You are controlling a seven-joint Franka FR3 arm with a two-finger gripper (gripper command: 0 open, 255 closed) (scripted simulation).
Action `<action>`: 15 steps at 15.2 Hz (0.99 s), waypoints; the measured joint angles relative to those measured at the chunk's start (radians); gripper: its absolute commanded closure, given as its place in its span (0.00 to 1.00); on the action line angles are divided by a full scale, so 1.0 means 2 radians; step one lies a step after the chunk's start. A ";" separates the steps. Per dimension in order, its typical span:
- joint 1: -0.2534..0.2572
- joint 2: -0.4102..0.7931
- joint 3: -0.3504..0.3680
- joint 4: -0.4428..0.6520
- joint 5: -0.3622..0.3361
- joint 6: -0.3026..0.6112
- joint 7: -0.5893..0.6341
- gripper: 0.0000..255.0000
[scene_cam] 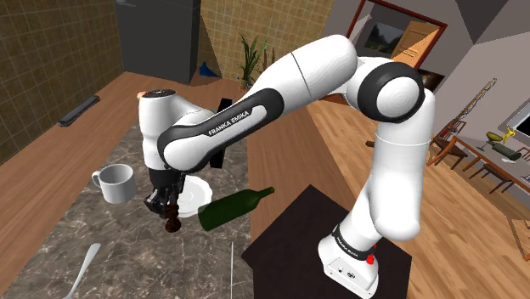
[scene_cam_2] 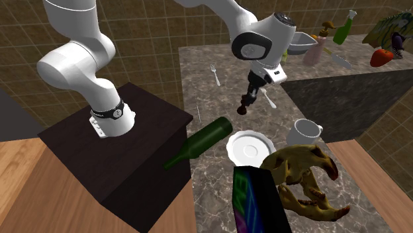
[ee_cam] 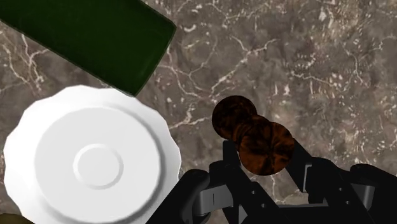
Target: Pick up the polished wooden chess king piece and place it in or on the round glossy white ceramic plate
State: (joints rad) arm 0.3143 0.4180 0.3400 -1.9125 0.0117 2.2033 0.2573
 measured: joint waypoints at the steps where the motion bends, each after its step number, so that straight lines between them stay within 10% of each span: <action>1: -0.001 -0.005 0.001 0.000 0.001 -0.005 -0.001 1.00; 15: -0.074 0.008 -0.035 0.084 -0.002 -0.087 -0.105 1.00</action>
State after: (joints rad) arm 0.1660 0.4331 0.2709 -1.7448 0.0077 2.0299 0.0481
